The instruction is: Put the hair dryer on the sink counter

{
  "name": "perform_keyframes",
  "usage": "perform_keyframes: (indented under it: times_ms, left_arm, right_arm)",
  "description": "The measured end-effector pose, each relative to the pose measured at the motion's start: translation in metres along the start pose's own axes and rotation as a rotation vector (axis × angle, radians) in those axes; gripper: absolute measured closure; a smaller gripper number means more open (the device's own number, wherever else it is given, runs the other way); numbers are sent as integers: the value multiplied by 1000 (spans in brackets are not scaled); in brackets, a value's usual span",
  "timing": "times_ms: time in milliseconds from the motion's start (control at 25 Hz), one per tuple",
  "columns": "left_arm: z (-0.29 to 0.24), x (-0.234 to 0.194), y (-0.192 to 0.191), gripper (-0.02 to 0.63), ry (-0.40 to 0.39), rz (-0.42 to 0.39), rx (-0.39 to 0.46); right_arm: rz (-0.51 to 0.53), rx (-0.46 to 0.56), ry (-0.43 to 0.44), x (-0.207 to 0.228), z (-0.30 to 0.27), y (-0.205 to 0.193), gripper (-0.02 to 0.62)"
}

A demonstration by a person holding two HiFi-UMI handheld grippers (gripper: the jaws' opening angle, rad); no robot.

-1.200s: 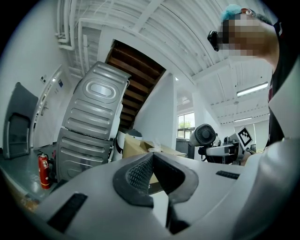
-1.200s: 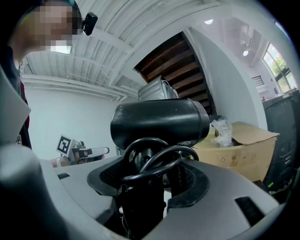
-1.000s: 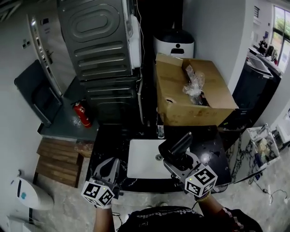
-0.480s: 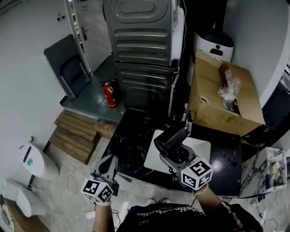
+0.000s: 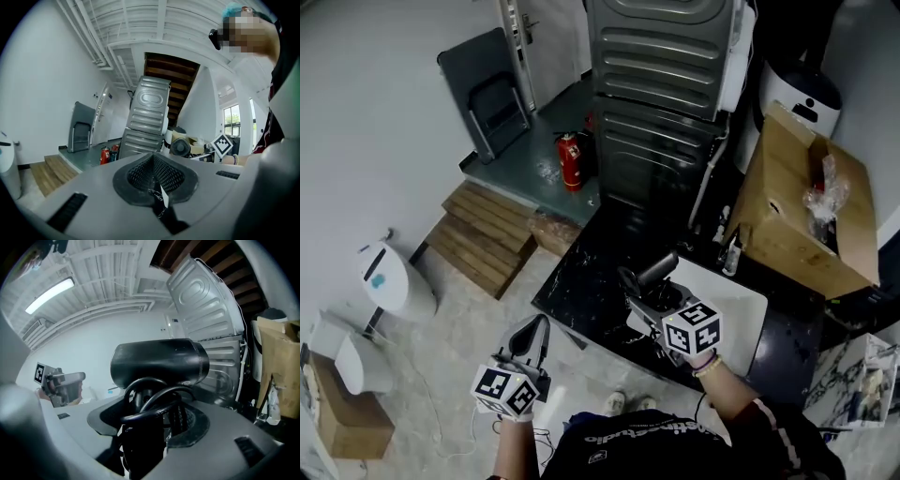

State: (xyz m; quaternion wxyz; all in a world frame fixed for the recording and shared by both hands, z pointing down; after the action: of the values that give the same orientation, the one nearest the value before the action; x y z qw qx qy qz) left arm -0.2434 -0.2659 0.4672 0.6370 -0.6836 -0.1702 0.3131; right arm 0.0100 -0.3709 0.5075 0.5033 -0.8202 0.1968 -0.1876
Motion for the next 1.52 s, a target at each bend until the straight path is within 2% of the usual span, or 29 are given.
perform_keyframes:
  times_ms: [400,840,1000,1160,1280,1440,1520]
  left_arm:
    - [49,-10,-16,592,102,33,-24]
    - [86,-22,-30,592,186,68,-41]
    - [85,-25,-31,592,171,64,-47]
    - [83,-22,-26,592,167,93,-69]
    - [82,-27,-24,592,166,75,-59]
    - [78,-24,-18,592,173,112,-81]
    - [77,-25,-19,592,148,87,-66]
  right_arm:
    - [51,-252,-17,-13,-108,-77,310]
    - [119,-360,-75,-23,-164,-108,310]
    - [165,-416,-140,-21,-177,-119,308]
    - [193,-461,-191,-20,-183,-124,308]
    - [193,-504,-212,-18,-188,-127,308]
    - [178,-592,-228,-17,-193,-136,308]
    - [174,-657,-230,-20,-187,-142,308]
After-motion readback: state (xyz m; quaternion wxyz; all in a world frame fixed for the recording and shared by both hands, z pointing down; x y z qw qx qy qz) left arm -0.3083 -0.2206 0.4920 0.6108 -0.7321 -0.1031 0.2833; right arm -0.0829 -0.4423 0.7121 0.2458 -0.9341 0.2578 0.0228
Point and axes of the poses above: the fingertips, and each gripper's own axes: z backward along the fingers, x to its right, y out of its top, the point moved 5 cm from there along z, backward along the fingers, and after that the axes turned 15 degrees about -y, right-handed, at the moved point
